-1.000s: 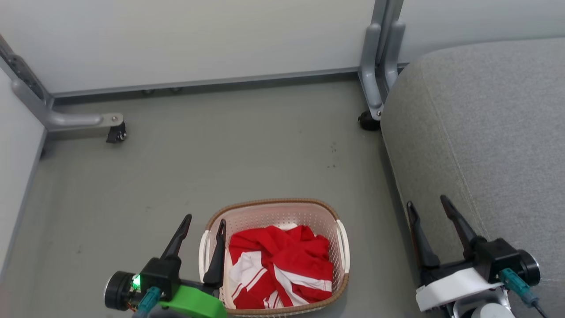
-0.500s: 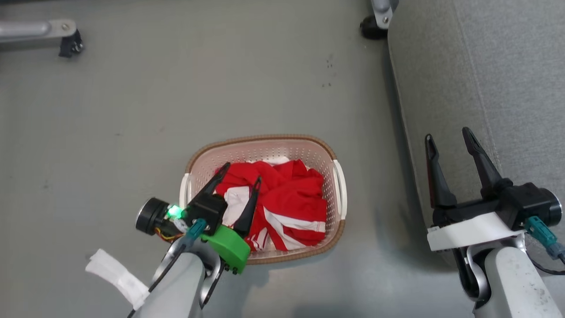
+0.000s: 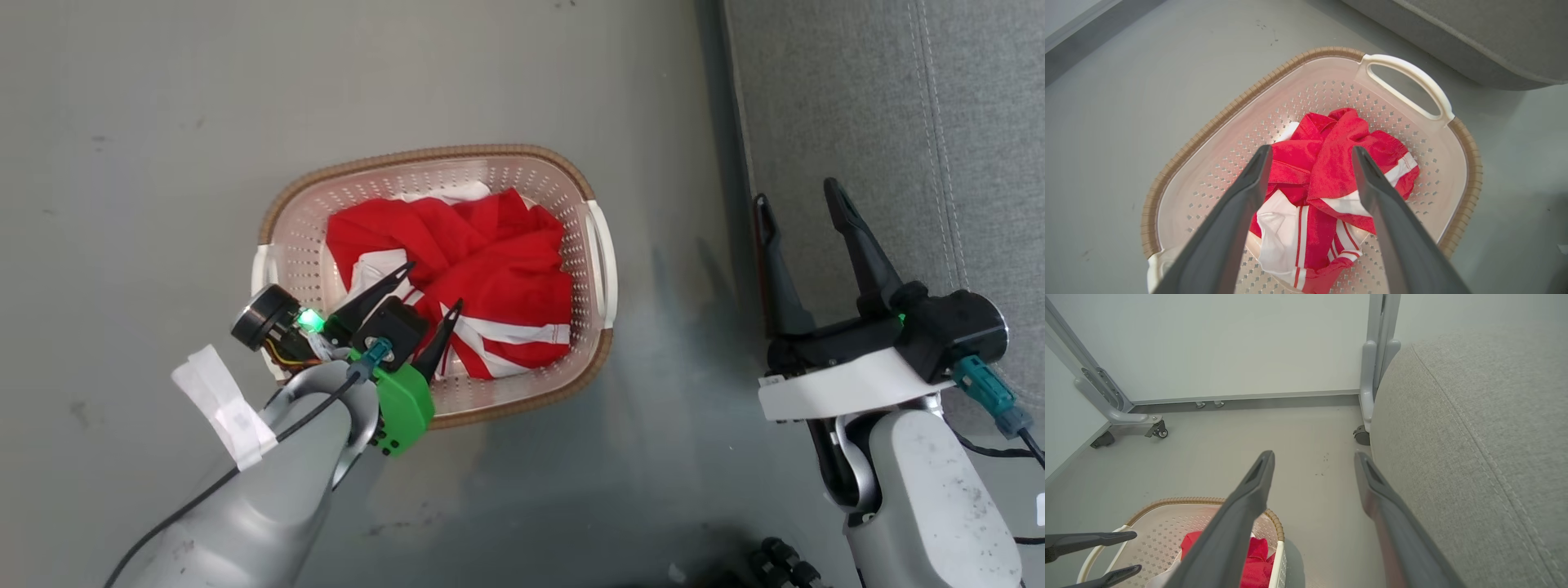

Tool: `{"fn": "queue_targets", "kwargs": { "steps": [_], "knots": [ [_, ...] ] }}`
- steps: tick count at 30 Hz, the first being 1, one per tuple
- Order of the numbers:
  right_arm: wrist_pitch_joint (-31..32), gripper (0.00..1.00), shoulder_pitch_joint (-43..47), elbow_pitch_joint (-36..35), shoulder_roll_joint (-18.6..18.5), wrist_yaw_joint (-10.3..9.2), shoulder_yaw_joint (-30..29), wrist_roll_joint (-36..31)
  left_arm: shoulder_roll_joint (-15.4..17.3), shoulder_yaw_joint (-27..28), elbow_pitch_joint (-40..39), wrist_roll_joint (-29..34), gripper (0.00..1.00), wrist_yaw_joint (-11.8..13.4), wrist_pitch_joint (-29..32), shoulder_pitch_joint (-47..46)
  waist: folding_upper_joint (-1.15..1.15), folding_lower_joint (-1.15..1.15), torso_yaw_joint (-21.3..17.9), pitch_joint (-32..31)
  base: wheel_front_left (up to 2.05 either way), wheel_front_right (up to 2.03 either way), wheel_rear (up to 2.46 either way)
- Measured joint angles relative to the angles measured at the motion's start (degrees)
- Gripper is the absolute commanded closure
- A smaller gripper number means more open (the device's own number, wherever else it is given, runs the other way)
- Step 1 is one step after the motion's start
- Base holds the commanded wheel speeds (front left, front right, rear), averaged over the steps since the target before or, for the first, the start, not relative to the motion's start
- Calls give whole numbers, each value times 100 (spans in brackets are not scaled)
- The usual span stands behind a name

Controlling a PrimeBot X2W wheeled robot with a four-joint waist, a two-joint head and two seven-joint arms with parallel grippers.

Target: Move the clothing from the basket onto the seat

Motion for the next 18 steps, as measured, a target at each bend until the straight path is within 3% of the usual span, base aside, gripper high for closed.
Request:
{"fn": "queue_targets", "kwargs": {
  "steps": [18],
  "knots": [
    [0, 0, -651, -201, 182, 1, 334, 578, 460, -1302, 1818, 392, 0, -2, 0, -1467, 0, 0, -933, 1254, 0, 0, 0]
  ]
}}
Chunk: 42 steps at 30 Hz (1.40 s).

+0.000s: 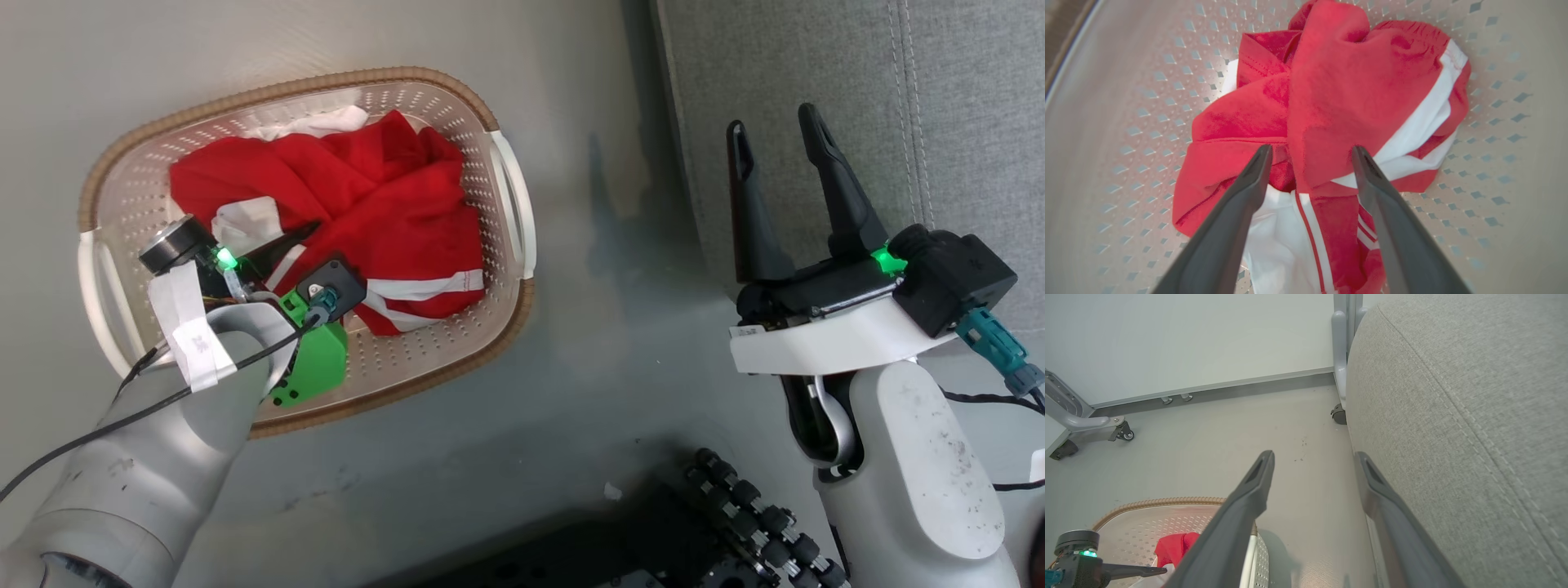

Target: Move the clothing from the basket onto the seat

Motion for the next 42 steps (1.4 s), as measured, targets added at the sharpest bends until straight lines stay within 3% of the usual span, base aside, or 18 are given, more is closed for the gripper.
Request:
{"fn": "queue_targets", "kwargs": {
  "steps": [17, 19, 27, 42],
  "knots": [
    [0, 0, -187, -129, 4, 0, 300, 256, 76, -304, 681, -88, 0, -8, 145, -541, 0, 0, -607, 618, 0, 0, 0],
    [0, 0, -185, -80, 5, 0, 287, 237, 21, -293, 683, -127, 100, 3, 112, -543, 0, 0, -600, 596, 0, 0, 0],
    [0, 0, -135, 51, 11, 0, 244, 122, -172, -186, 489, -343, 100, 149, 30, -311, 0, 0, -473, 227, 0, 0, 0],
    [0, 0, 727, 358, 19, 0, 20, -308, -344, 268, -1333, -878, 100, 553, 10, 1183, 0, -1, 51, -1452, 0, 0, 0]
  ]
}}
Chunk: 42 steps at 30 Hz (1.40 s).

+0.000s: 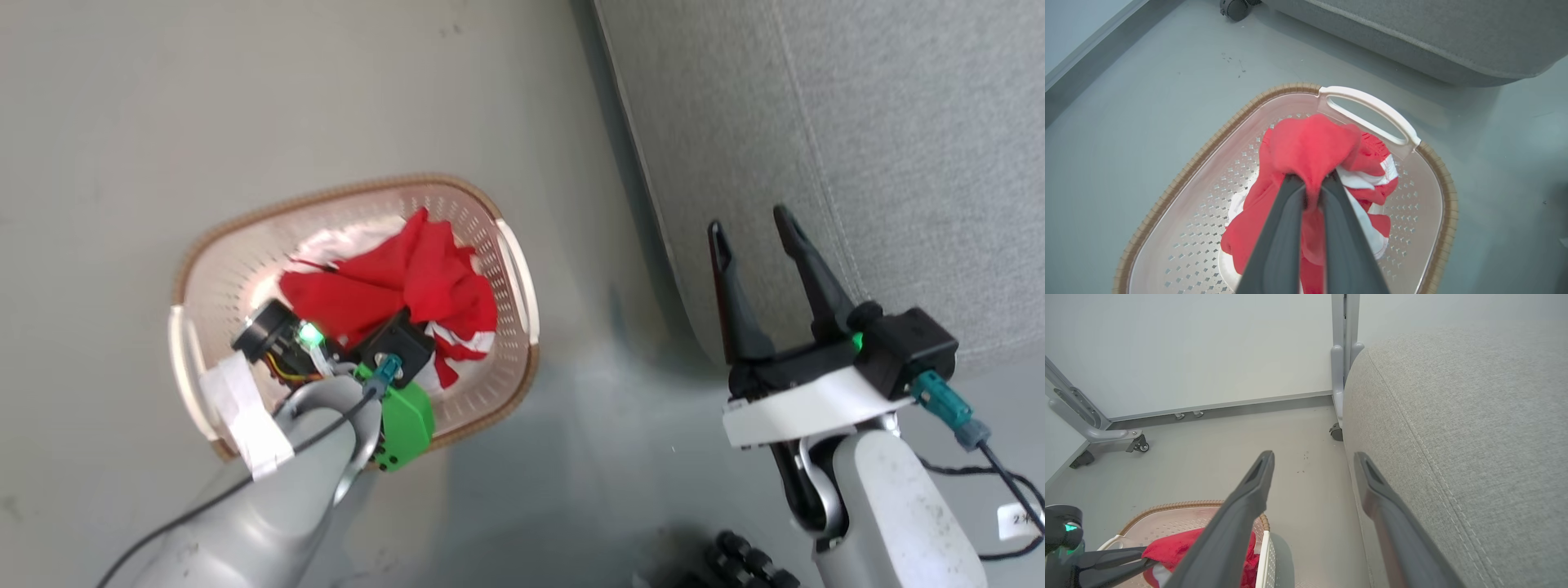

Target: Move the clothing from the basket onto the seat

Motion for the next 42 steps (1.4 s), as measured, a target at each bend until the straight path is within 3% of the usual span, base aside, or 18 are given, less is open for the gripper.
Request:
{"fn": "queue_targets", "kwargs": {
  "steps": [3, 10, 24, 42],
  "knots": [
    [0, 0, 295, 60, -2, 0, -18, -41, 45, 234, -601, -49, 100, 197, 1, 446, 0, 0, 157, -560, 0, 0, 0],
    [0, 0, 838, 158, -16, 0, -41, -53, 125, 497, -1410, -37, 100, 328, 0, 1128, 0, 0, 418, -1518, 0, 0, 0],
    [0, 0, 1660, 323, -66, 0, 224, -44, 132, 965, -2553, 78, 100, 402, -9, 1815, 0, 0, 838, -3141, 0, 0, 0],
    [0, 0, 1845, 302, -192, 0, 756, 62, -63, 939, -3093, 376, 100, 236, -9, 1986, 0, -1, 1088, -3762, 0, 0, 0]
  ]
}}
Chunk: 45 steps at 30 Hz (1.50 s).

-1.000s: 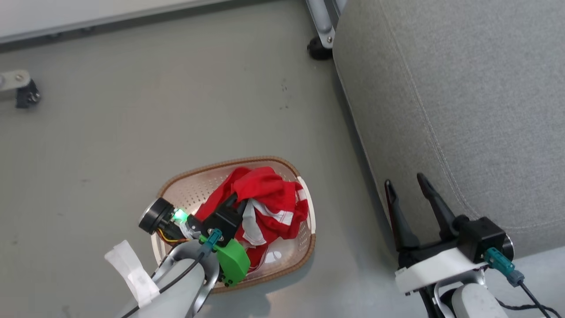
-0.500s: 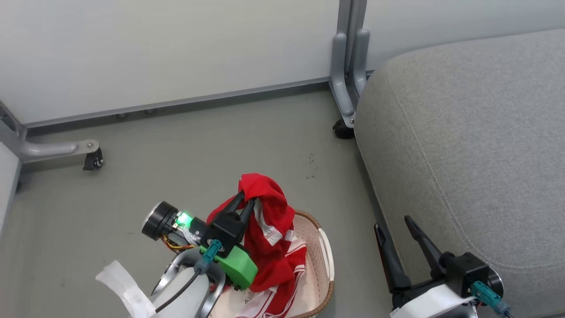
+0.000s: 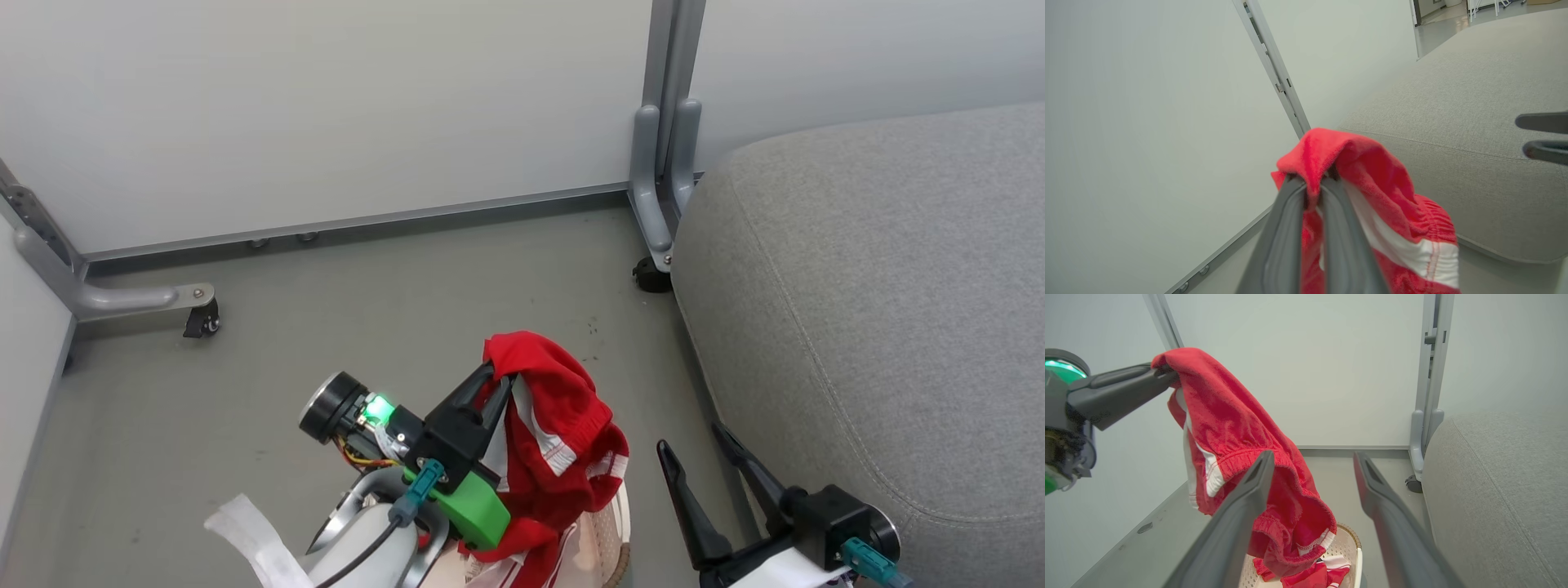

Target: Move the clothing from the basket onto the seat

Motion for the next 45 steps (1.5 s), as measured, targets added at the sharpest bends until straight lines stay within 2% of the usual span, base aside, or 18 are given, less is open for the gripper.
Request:
{"fn": "queue_targets", "kwargs": {
  "steps": [12, 18, 30, 31, 32, 33, 34, 45],
  "knots": [
    [0, 0, -378, 280, -89, 0, 699, 302, -291, -282, -219, 82, 100, -259, 0, -2, 0, 0, 2, -73, 0, 0, 0],
    [0, 0, -477, 428, -141, 0, 833, 369, -380, -427, -420, 81, 100, -378, 0, -9, 0, 0, 17, -51, 0, 0, 0],
    [0, 0, -566, 593, -191, 0, 940, 460, -397, -590, -649, 83, 100, -445, 0, -54, 0, 0, -5, -9, 0, 0, 0],
    [0, 16, -569, 598, -193, 0, 956, 459, -393, -592, -654, 83, 100, -445, 0, -59, 0, 1, -9, -8, 0, 0, 0],
    [0, 64, -573, 620, -207, 0, 996, 459, -390, -597, -658, 82, 100, -445, 0, -62, 0, 0, -13, -7, 0, 0, 0],
    [0, 95, -575, 643, -225, 0, 1027, 458, -386, -604, -659, 82, 100, -445, 0, -63, 0, 0, -17, -7, 0, 0, 0],
    [0, 100, -577, 653, -231, 0, 1036, 458, -383, -608, -659, 82, 100, -445, 0, -63, 0, 0, -20, -7, 0, 0, 0],
    [0, 100, -641, 703, -322, 0, 1177, 561, -372, -623, -620, 41, 100, -427, 0, -87, 0, 1, -25, 8, 0, 0, 0]
  ]
}}
